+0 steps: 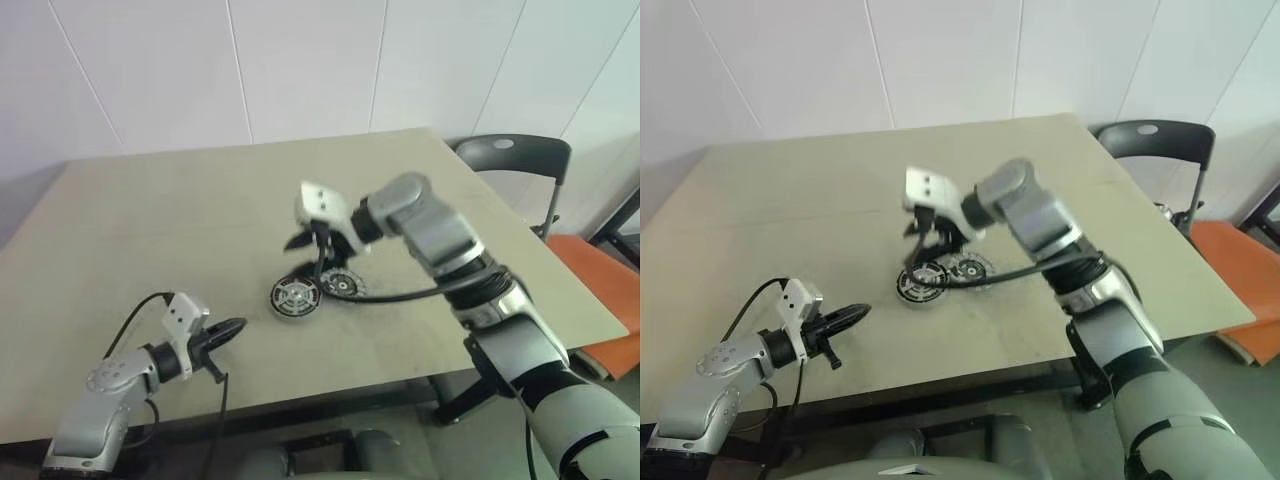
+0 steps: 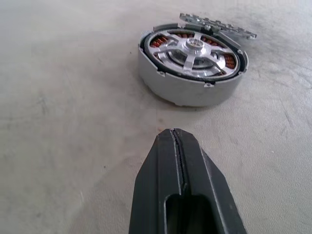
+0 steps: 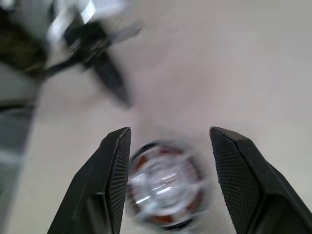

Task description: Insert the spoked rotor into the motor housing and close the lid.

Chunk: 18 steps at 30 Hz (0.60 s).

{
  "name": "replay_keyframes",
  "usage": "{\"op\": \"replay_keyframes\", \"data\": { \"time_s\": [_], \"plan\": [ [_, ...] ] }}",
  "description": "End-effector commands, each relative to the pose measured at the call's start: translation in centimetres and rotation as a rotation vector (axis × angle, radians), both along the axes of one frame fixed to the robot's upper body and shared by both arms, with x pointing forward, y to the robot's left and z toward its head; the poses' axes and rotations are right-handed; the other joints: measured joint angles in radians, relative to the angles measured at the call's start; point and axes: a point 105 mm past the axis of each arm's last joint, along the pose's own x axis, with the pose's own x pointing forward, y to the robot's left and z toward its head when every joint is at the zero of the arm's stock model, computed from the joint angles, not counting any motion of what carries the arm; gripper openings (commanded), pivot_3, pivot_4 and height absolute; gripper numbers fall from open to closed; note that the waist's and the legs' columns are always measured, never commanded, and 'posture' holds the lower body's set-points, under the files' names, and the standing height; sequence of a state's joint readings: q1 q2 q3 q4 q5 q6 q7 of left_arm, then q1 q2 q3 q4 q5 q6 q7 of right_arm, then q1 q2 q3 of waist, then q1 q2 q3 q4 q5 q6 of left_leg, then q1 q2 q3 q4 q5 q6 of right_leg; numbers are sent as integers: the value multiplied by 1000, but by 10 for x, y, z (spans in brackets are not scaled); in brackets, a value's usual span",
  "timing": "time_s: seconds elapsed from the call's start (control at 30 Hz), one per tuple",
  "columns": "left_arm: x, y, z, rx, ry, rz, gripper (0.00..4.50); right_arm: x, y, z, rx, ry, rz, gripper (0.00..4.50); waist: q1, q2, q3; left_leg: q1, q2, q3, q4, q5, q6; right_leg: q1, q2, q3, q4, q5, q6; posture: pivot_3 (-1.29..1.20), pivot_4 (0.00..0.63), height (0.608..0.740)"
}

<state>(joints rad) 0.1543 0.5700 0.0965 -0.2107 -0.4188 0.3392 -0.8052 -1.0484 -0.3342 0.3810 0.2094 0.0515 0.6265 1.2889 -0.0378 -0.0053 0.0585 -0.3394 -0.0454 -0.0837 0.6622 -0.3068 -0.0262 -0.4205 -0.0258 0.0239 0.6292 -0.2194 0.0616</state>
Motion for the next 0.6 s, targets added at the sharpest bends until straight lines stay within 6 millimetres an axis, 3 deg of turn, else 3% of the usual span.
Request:
{"op": "replay_keyframes", "data": {
  "time_s": [0.03, 0.2, 0.3, 0.33, 0.5, 0.6],
  "plan": [
    [5, -3, 11, 13, -41, -29, 0, 17, -9, -3, 15, -66, -106, 2701, 1, 0, 0, -1, -1, 0, 0, 0, 0, 0, -1, 0, 0, 0, 0, 0, 0, 740],
    [8, -8, 12, 7, -47, -50, 0, 39, -36, -23, -23, -145, -263, 2701, 4, 0, 0, -2, -2, 2, 0, 0, 0, -2, -2, 2, 0, 0, 0, 0, 0, 740],
    [11, -10, 14, 4, -51, -56, 0, 41, -52, -36, -44, -147, -306, 2142, 5, 0, 0, -2, -2, 2, 0, 0, 0, -2, -2, 2, 0, 0, 0, 0, 0, 740],
    [11, -10, 14, 3, -52, -58, 0, 41, -56, -38, -44, -144, -321, 1772, 5, 1, 1, -2, -2, 2, 0, 0, 0, -2, -2, 2, 0, 0, 0, 0, 0, 740],
    [17, -14, 14, 1, -53, -78, 0, 60, -117, -58, -198, -175, -548, 52, 2, 1, 1, -1, -1, 2, 0, 0, 0, -2, -1, 2, 1, 0, 0, 0, 0, 740],
    [19, -16, 13, -2, -53, -86, 0, 55, -137, -70, -277, -137, -579, 18, 3, 1, 1, -1, -1, 2, 0, 0, 0, -1, -1, 2, 0, 0, 0, 0, 0, 740]
  ]
}}
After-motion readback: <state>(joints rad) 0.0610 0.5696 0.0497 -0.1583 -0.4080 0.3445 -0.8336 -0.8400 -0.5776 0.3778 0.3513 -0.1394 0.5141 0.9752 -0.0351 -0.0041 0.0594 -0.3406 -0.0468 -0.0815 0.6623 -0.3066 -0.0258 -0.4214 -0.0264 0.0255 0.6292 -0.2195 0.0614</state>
